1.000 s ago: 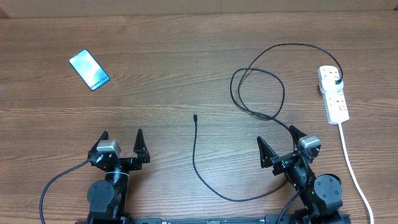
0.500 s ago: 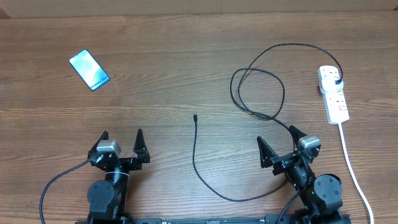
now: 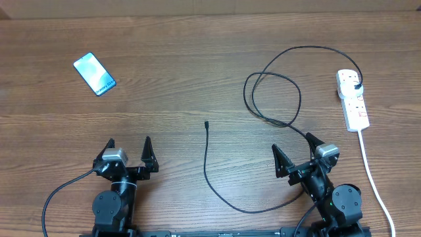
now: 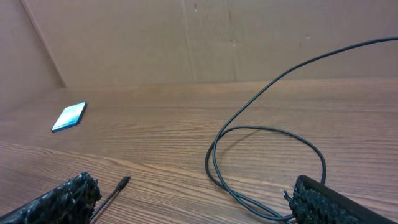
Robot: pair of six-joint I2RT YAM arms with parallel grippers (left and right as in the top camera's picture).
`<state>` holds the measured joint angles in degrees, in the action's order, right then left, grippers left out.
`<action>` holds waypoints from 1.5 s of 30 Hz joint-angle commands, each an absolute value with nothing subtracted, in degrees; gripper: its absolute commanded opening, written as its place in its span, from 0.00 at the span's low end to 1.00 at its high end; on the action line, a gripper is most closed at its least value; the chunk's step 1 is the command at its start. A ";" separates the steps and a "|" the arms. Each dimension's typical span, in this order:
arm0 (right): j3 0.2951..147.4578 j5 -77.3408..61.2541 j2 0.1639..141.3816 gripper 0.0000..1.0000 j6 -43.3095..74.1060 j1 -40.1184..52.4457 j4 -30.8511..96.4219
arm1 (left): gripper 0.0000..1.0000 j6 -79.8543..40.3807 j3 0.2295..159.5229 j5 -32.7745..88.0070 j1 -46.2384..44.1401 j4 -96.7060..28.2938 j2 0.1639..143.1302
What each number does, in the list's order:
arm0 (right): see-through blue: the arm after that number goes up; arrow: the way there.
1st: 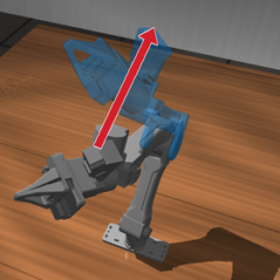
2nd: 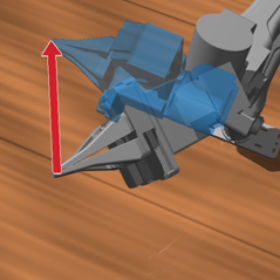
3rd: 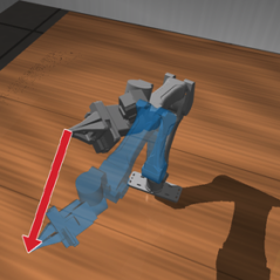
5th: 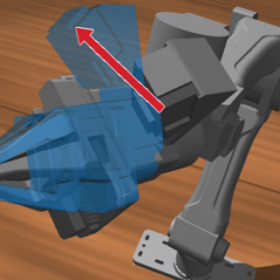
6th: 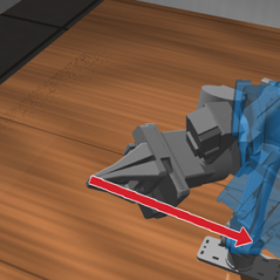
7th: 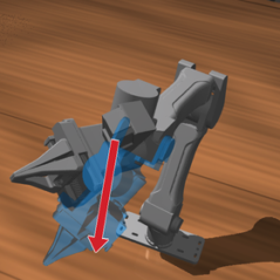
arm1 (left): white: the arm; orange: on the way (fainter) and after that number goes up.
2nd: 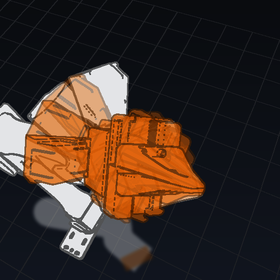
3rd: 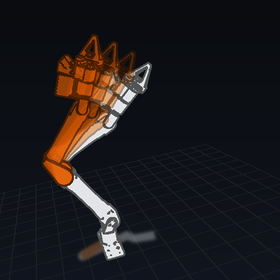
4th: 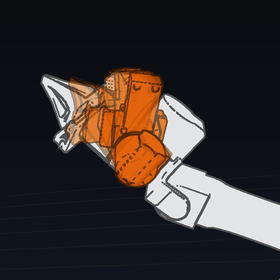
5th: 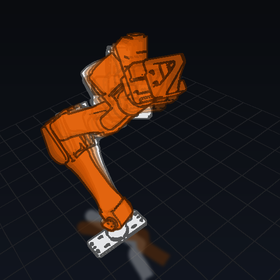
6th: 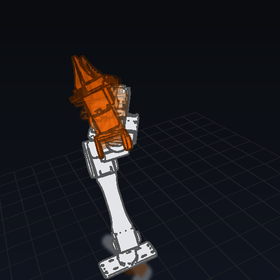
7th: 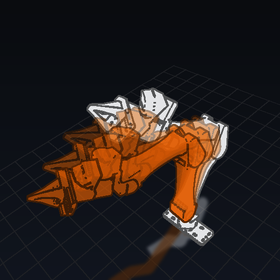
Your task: Plug charger to phone and switch on socket
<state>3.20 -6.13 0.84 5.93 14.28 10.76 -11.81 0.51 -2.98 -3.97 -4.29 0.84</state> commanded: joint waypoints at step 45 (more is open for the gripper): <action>3.16 -6.07 0.16 1.00 5.50 14.11 10.57 | 1.00 -11.99 52.16 -3.14 -3.33 -35.42 56.53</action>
